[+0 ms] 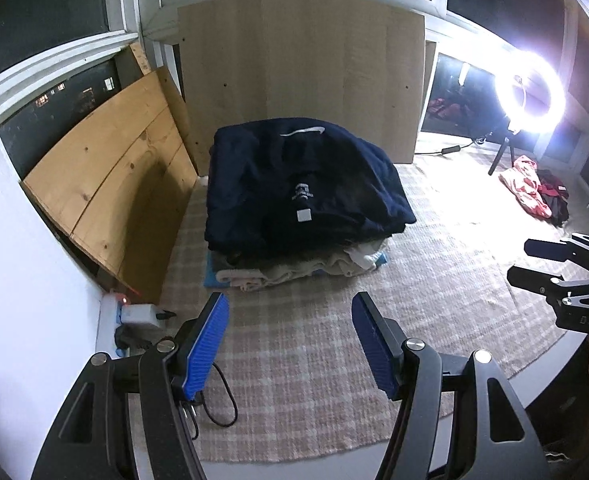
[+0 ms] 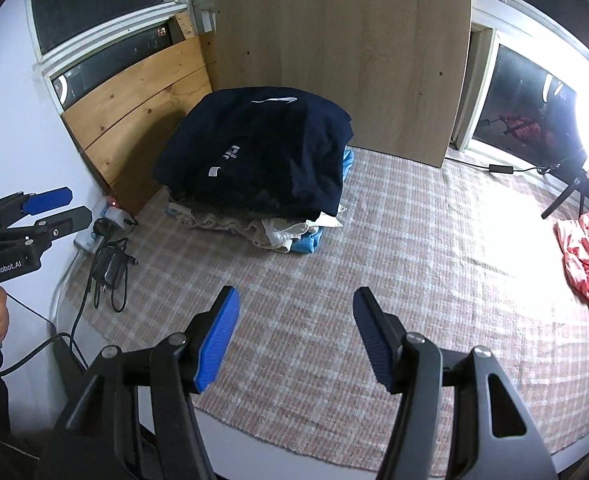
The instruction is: Fold clothes
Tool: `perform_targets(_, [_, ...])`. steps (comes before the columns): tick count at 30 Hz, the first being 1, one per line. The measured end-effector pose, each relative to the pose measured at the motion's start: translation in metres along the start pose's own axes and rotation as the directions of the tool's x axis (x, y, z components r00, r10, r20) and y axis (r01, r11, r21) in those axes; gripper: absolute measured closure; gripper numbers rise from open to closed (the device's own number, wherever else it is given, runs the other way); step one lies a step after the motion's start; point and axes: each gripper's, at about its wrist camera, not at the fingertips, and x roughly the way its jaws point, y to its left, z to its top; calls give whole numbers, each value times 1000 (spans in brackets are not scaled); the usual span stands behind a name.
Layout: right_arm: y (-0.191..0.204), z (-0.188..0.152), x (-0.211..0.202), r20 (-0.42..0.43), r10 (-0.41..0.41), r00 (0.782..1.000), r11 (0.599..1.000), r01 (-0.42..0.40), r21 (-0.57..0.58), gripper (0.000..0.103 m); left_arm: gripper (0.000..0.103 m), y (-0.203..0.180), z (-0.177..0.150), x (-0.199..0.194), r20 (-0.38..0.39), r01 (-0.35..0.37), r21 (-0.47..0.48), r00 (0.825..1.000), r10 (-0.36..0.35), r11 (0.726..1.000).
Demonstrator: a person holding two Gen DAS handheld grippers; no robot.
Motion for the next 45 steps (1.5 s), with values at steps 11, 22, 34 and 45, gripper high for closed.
perform_targets(11, [-9,-9,-6,-2,-11,1000,1000,11,12,44,41,-14,-2,-1,-16,21,13,1000,-21,1000])
perform_targets(22, [-44,-23,-25,24,-29,999,999,29,31,44,41,-50,-1,-17,12,8,3,1000,-8,1000])
perform_targets(34, [-96,-32,-46,41,4,999,1000,-4,-20,44,41,-114,-5,-36,27,-42,-33,999,42,999])
perform_targets(45, [-116,-38,-52,37,63,997,995,-60,-74,44,41,-145,-14,-50,32,-97,-88,994,100,991])
